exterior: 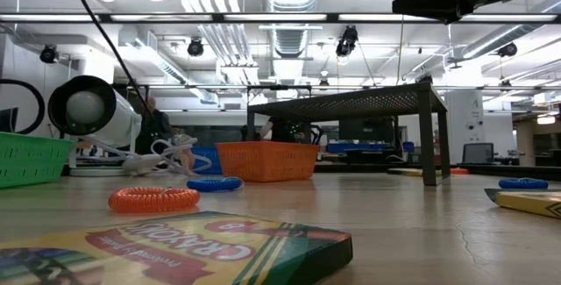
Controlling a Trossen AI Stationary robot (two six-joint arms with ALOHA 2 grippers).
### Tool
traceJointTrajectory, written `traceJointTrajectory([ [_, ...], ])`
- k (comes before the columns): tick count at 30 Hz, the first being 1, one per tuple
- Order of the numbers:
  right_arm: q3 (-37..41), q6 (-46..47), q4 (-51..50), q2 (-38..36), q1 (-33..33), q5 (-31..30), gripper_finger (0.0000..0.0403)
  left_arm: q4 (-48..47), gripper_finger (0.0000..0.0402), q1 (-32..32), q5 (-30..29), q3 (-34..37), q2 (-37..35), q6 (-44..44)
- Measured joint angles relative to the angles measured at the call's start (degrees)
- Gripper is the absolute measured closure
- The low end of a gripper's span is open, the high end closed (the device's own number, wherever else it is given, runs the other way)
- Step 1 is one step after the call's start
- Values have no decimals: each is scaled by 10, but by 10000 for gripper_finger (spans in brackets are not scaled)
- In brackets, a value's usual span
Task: Pick & Place Office Desk Supplies
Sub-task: Put the crayon box into the green bin
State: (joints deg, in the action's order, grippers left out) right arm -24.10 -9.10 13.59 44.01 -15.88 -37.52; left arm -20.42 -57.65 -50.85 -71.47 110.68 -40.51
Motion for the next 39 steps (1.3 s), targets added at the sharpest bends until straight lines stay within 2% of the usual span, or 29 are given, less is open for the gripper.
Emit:
traceJointTrajectory([
  [7, 0, 1, 1, 0, 0, 0, 266, 3, 197, -14, -1, -60, 67, 21],
  [12, 0, 1, 0, 0, 0, 0, 266, 16, 197, -15, 2, -74, 102, 28],
  [20, 0, 0, 0, 0, 0, 0, 266, 51, 197, -15, 89, -73, 109, 56],
  [27, 0, 1, 0, 0, 0, 0, 266, 62, 197, -13, 89, -70, 126, 78],
  [39, 0, 0, 0, 0, 0, 0, 266, 78, 197, -5, 54, -69, 153, 145],
])
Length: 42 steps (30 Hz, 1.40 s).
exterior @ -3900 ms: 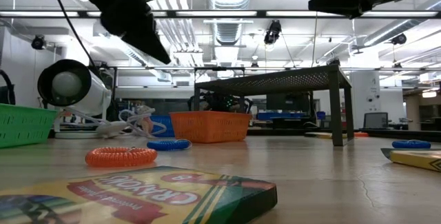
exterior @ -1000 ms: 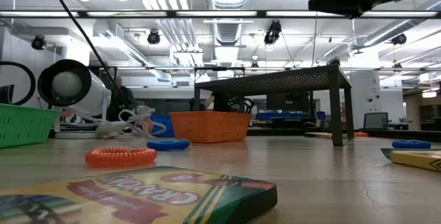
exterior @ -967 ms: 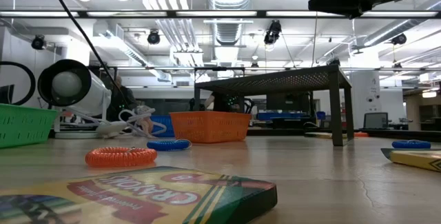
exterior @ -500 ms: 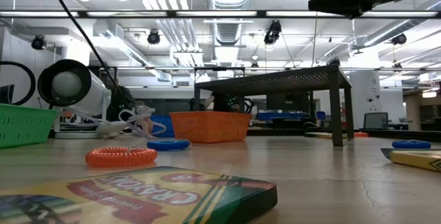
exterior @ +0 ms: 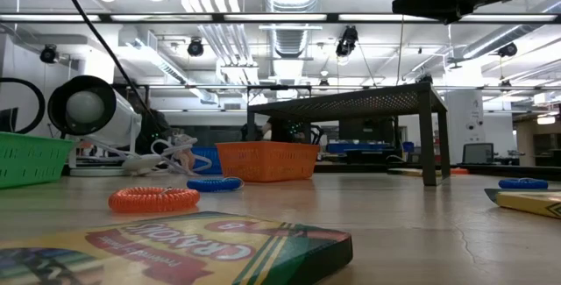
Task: Pick & Place Office Desk Supplies
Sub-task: Put the crayon box into the green bin
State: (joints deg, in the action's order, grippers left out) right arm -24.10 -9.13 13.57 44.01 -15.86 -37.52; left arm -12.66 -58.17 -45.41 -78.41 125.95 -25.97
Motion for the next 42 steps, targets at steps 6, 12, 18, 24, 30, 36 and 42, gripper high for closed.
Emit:
traceJointTrajectory([
  [6, 0, 1, 0, 0, 0, 0, 266, 14, 197, 15, 4, 11, 8, 17],
  [12, 0, 1, 0, 0, 0, 0, 266, 37, 197, 21, 9, 22, 14, 4],
  [18, 0, 1, 0, 0, 0, 0, 266, 38, 212, 21, 13, 25, 15, 16],
  [24, 0, 0, 0, 0, 0, 0, 266, 37, 243, 21, 15, 25, 16, 18],
  [30, 0, 1, 0, 0, 0, 0, 266, 33, 263, 21, 17, 26, 16, 37],
  [36, 0, 1, 0, 0, 0, 0, 266, 27, 281, 21, 15, 26, 16, 39],
  [42, 0, 1, 0, 0, 0, 0, 266, 6, 282, 21, 0, 26, 15, 40],
])
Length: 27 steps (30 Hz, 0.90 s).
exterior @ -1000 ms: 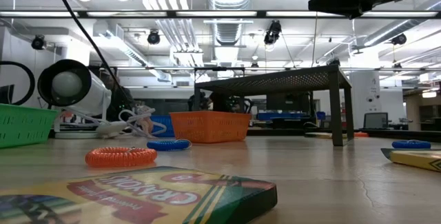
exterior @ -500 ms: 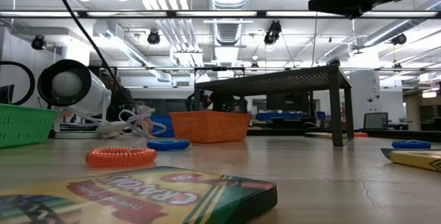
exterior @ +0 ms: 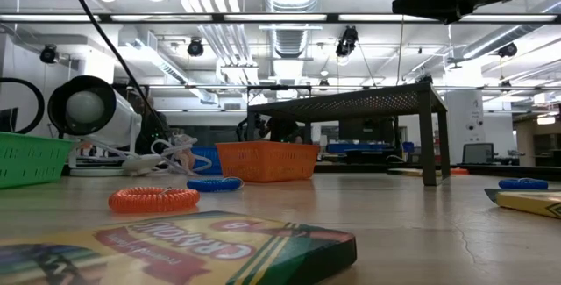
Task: Pick & Place Office Desk Supplies
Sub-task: Put the crayon box into the green bin
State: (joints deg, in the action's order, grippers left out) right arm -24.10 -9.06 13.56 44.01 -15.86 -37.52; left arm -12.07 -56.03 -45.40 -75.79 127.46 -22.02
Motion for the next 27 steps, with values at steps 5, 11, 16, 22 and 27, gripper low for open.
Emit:
traceJointTrajectory([
  [5, 0, 0, 0, 0, 0, 0, 266, -21, 282, 0, -2, 0, -3, -5],
  [11, 0, -1, 0, 0, 0, 0, 266, -49, 282, 0, -10, 0, -4, -18],
  [16, 0, -1, 0, 0, 0, 0, 266, -61, 282, 0, -17, -1, -5, -18],
  [22, 0, 0, 0, 0, 0, 0, 266, -45, 282, 0, -30, -1, -14, 3],
  [27, 0, 0, 0, 0, 0, 0, 266, -18, 282, 1, -1, 1, -24, 48],
])
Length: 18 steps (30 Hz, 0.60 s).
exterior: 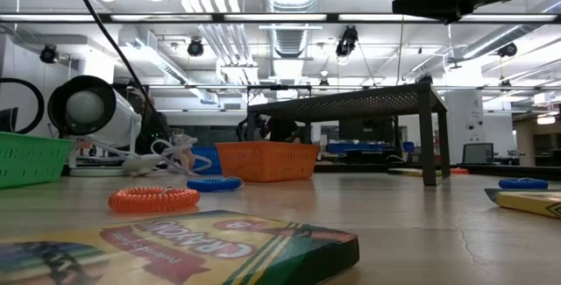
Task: Pick & Place Office Desk Supplies
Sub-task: Put the crayon box into the green bin
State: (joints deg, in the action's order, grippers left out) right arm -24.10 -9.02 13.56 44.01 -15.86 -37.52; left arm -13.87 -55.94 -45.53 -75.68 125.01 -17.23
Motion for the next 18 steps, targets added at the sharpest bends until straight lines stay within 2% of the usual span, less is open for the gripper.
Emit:
traceJointTrajectory([
  [6, 0, 0, 0, 0, 0, 0, 266, 26, 282, -1, 60, -1, 0, -5],
  [18, 0, -1, 0, 0, 0, 0, 266, 40, 282, 7, 62, 12, -2, -11],
])
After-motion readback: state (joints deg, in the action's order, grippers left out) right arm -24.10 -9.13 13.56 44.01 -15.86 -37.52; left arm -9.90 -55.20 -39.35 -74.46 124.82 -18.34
